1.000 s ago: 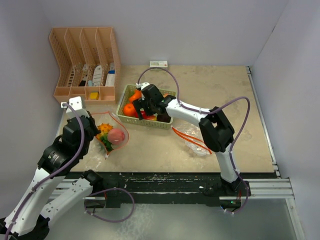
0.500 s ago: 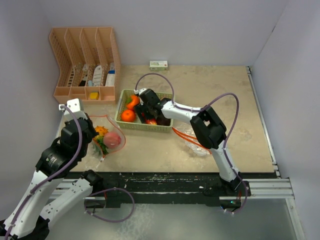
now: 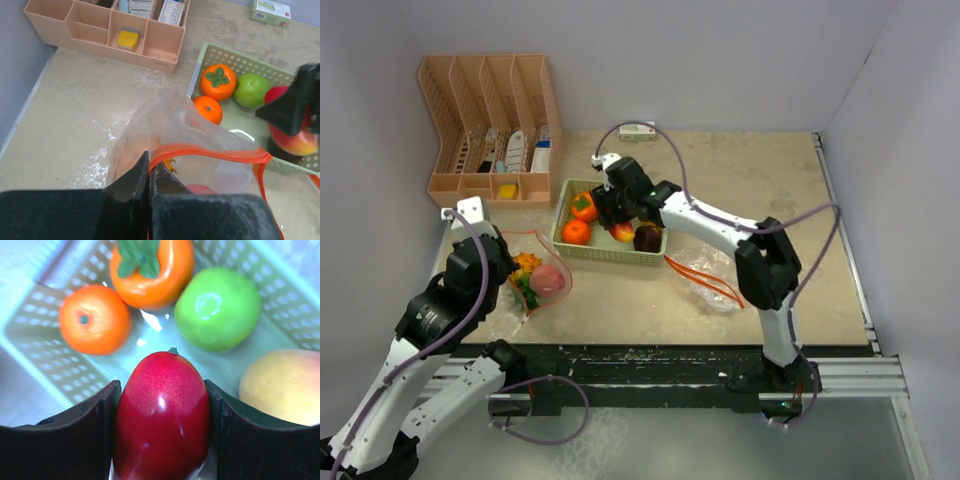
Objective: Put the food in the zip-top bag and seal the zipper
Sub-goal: Pick up the fake fruit from the bin, then place the fake fruit in the zipper food storage bag.
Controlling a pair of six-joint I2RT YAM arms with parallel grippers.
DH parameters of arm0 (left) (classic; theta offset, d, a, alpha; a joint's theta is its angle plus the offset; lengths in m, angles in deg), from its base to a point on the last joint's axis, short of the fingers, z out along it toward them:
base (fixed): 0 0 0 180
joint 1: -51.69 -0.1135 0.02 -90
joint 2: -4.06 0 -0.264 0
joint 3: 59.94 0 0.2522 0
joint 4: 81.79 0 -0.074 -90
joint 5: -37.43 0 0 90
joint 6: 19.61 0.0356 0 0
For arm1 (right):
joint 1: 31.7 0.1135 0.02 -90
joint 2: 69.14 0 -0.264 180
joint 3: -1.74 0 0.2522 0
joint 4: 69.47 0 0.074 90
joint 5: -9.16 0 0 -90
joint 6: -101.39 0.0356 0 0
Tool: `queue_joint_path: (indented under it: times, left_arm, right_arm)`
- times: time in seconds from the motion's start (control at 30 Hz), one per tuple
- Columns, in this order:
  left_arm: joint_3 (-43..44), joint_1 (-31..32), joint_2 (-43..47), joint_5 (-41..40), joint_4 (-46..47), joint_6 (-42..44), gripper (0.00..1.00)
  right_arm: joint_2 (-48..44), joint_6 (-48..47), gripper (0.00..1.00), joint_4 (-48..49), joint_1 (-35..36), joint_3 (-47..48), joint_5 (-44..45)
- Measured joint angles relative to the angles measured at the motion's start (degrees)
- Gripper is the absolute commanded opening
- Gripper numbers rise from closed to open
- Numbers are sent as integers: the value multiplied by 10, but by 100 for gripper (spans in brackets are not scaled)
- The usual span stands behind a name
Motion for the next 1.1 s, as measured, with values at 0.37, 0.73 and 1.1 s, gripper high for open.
queue_joint_path:
  times: [0.37,0.73,1.1]
  left_arm:
    - [-23,0,-76,29,55,-8,0]
    - [-49,0,-127,58,121,-10,0]
    - [-50,0,-126,66,132,-11,0]
  right_arm:
    - [-242,2,30,26,2,-43,-61]
    - [-313,35,30,74,96,-159,-108]
    - [-240,84,31,130,133,-147,-133]
